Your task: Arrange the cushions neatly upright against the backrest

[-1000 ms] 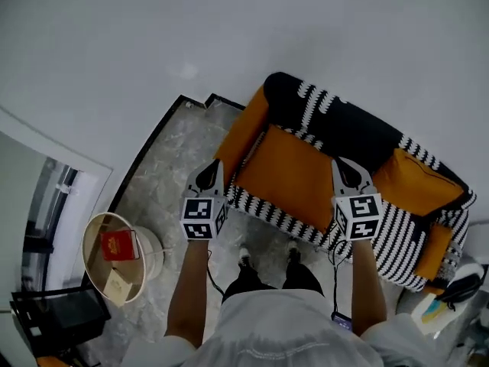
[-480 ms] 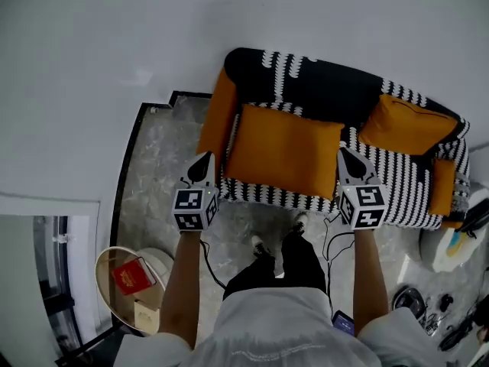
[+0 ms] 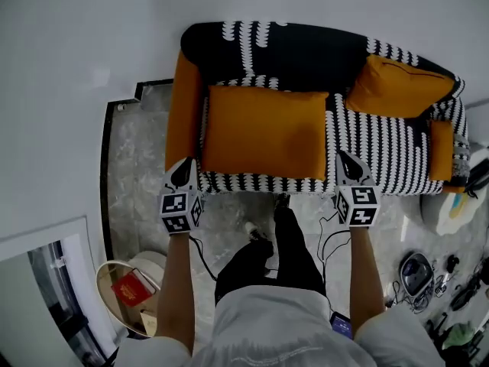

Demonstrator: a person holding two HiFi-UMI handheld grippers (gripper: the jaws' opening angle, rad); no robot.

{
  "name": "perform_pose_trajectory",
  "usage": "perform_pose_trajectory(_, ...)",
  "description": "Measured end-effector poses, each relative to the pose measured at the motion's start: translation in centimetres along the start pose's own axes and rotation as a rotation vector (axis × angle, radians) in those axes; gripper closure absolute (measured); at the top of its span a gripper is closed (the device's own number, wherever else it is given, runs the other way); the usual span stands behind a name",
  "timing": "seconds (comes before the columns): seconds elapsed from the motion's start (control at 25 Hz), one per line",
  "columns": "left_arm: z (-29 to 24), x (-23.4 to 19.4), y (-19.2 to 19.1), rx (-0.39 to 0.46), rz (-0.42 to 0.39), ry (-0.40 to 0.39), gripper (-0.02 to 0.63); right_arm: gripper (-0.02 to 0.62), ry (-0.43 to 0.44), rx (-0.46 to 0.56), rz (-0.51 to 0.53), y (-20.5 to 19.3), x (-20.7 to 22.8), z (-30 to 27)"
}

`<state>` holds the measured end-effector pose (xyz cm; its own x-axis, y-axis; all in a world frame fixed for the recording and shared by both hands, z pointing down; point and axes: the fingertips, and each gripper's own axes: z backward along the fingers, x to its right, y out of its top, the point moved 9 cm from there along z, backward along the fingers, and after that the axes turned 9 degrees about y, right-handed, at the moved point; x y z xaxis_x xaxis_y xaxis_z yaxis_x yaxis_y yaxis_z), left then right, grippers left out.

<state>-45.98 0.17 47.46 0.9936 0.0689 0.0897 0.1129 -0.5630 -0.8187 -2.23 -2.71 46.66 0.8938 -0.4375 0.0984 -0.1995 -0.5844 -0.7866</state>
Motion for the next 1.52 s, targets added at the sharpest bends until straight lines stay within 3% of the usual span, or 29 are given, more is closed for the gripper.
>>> perform_pose_trajectory(0.76, -12.1, 0.5, -19.2, -0.242, -0.059, -0.052, 0.491, 0.522, -0.056, -0.285, -0.103, -21.3, 3.3, -10.0)
perform_pose_trajectory(0.96, -14.8, 0.2, -22.6, -0.3, -0.069, -0.017, 0.468, 0.503, -0.049, -0.333, -0.137, -25.1, 3.7, -11.7)
perform_pose_trajectory(1.08, -15.8, -0.5, -24.0, -0.335, -0.066, -0.003, 0.455, 0.491, -0.042, -0.332, -0.163, -26.4, 3.8, -12.5)
perform_pose_trajectory(1.28, -17.6, -0.6, -24.6, -0.383, -0.048, -0.043, 0.448, 0.491, -0.014, -0.356, -0.178, -26.7, 4.1, -14.3)
perform_pose_trajectory(1.4, -18.1, -0.3, -24.3, -0.414, -0.053, -0.054, 0.471, 0.494, -0.034, -0.399, -0.179, -26.3, 3.8, -14.8)
perform_pose_trajectory(1.52, -17.9, -0.2, -23.7, -0.426, -0.067, -0.045, 0.523, 0.537, -0.045, -0.423, -0.182, -25.5, 3.6, -14.8)
